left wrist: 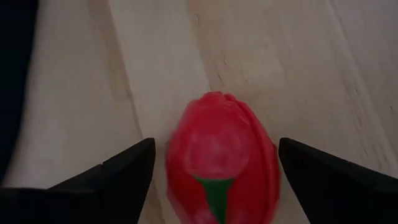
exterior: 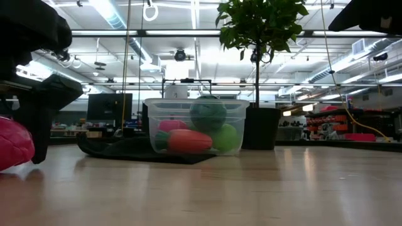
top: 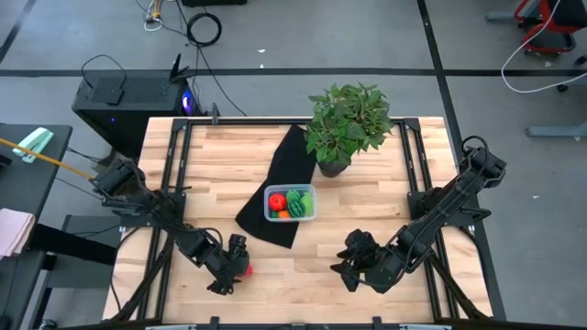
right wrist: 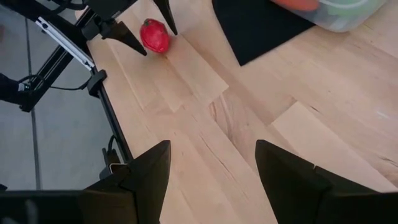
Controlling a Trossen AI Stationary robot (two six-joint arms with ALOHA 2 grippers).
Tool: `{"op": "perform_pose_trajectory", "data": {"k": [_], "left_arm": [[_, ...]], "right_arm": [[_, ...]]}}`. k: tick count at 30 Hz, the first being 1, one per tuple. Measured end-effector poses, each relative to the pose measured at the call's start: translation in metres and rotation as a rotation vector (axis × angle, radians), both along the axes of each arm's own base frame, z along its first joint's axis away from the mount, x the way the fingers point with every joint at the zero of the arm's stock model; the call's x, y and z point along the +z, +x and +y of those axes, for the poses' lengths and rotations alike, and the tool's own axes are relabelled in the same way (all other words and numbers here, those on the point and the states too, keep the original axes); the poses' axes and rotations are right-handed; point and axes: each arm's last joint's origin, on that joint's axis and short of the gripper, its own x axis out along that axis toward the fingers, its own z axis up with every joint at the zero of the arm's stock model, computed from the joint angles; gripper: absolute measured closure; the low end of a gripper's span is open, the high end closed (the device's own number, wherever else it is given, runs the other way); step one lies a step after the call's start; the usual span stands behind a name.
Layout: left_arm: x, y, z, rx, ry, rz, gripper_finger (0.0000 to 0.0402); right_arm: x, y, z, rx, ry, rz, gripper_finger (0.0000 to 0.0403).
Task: Pick and placing Produce into tupperware
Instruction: Put the red dragon fruit into the bin
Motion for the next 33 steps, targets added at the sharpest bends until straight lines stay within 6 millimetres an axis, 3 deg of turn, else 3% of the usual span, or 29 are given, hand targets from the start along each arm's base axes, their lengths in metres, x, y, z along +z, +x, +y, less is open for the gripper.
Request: {"op": "perform_pose_trajectory", "data": {"k": [12, 27, 33], "left_arm": [[0.000, 0.003, 0.004, 0.016, -0.001, 0.001, 0.0082], [0.001, 0.004, 0.004, 0.018, -0.003, -0.002, 0.0151], [0.011, 0.015, 0.004, 0.038, -0.027, -0.033, 0.0155]], "right_arm": [[0.000, 0.000, 0.000, 0.000, 0.000, 0.000, 0.0163], [0.000, 0.000, 0.000, 0.001, -0.001, 0.000, 0.0163], [0.000, 0.000, 0.000, 0.001, -0.001, 0.001, 0.0163]]}}
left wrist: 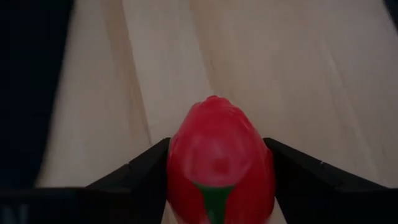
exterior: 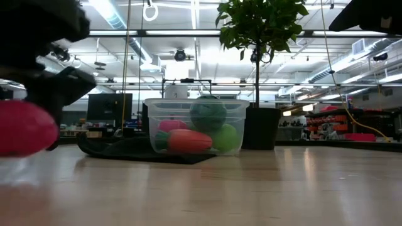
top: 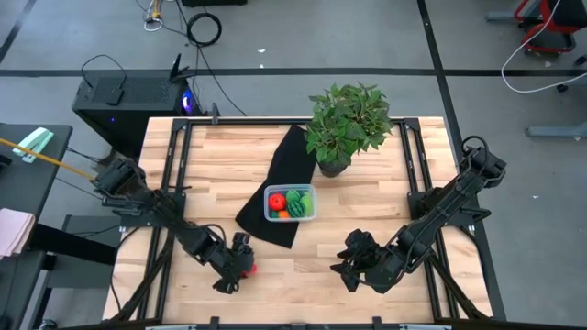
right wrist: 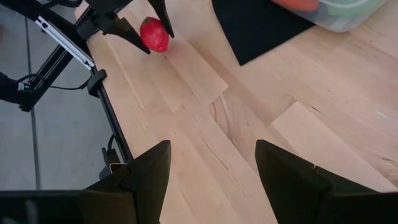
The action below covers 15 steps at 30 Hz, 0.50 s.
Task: Pick and placing Produce into tupperware
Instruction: Put the red dragon fruit into the bin
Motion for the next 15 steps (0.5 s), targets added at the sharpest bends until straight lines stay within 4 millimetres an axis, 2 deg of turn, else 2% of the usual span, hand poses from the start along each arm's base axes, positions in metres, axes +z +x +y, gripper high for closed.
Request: {"op": "perform_pose_trajectory", "data": {"k": [5, 8, 11, 15], "left_arm": [[0.017, 0.019, 0.004, -0.006, 0.011, -0.067, 0.0148], [0.030, 0.036, 0.013, 0.008, 0.043, -0.127, 0.0153], [0.043, 0.054, 0.029, 0.014, 0.090, -0.178, 0.0158], [0.058, 0.075, 0.062, 0.046, 0.173, -0.170, 0.0152]], "right_arm": [[0.000, 0.000, 0.000, 0.000, 0.000, 0.000, 0.0163], [0.000, 0.000, 0.000, 0.000, 0.000, 0.000, 0.0163], [0.000, 0.000, 0.000, 0.000, 0.000, 0.000, 0.0163], [0.000, 0.000, 0.000, -0.002, 0.002, 0.000, 0.0163]]}}
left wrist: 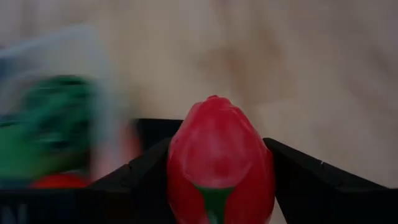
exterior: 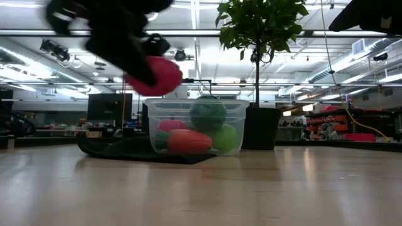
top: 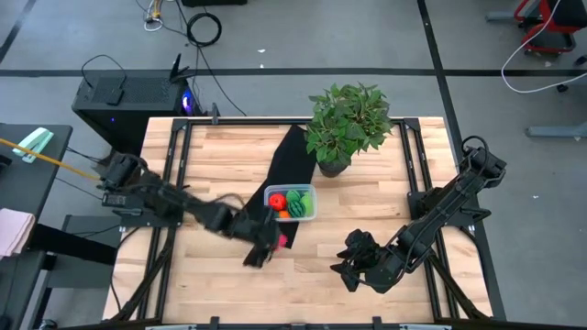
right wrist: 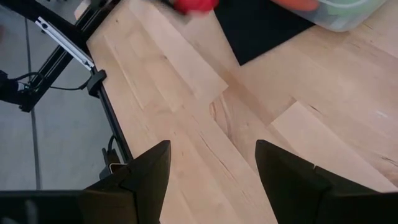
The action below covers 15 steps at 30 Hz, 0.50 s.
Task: Pick and placing Produce into tupperware
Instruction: Put the red dragon fruit into the bin
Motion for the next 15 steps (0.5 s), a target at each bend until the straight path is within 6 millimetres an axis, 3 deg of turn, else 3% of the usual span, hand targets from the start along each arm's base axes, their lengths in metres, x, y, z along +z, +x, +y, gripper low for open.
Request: {"op": "perform_pose_trajectory", "data": {"k": [8, 15], "left_arm": [[0.025, 0.023, 0.070, 0.163, 0.012, 0.052, 0.0150], [0.028, 0.025, 0.093, 0.184, -0.036, 0.092, 0.0152]], "right_arm": [[0.000, 0.000, 0.000, 0.000, 0.000, 0.000, 0.0163], [0.000, 0.000, -0.001, -0.020, -0.023, -0.019, 0.0163]]}}
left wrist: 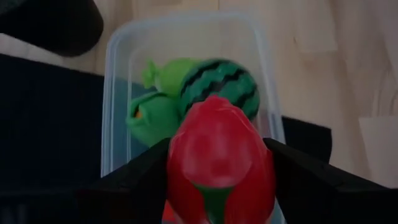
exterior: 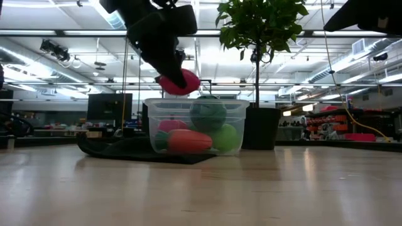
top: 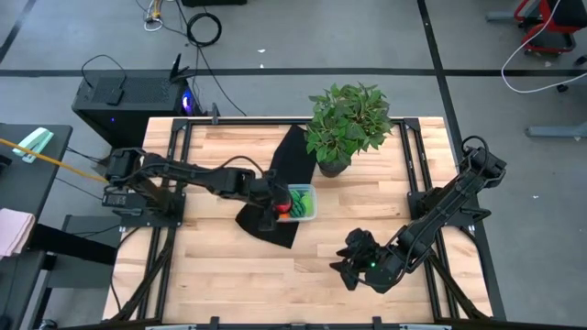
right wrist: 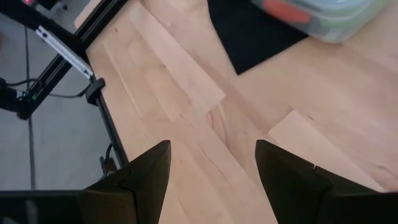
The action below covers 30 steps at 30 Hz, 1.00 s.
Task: Pick and placing Produce into tupperware
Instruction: Put the red dragon fruit into the bin, then return to Home Position
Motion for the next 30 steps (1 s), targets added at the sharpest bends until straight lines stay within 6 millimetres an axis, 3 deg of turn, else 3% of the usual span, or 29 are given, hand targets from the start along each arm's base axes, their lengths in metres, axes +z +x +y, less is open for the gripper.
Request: {"op": "perform_pose_trajectory", "data": {"k": [8, 21, 25, 30], "left_arm": [[-0.004, -0.005, 0.010, -0.032, 0.048, 0.081, 0.0128], [-0.002, -0.005, 0.014, -0.039, 0.007, 0.062, 0.0120], [0.016, -0.010, 0.013, -0.050, -0.027, -0.017, 0.0120], [0.061, -0.026, 0.018, -0.042, -0.018, -0.232, 0.0120]], "right_arm": [[0.000, 0.000, -0.001, -0.002, -0.046, -0.018, 0.0163], [0.000, 0.000, -0.003, -0.048, -0.087, -0.037, 0.0163], [0.000, -0.003, -0.004, -0.147, -0.078, -0.082, 0.0172], [0.001, -0.007, -0.002, -0.203, -0.088, -0.119, 0.0190]]}}
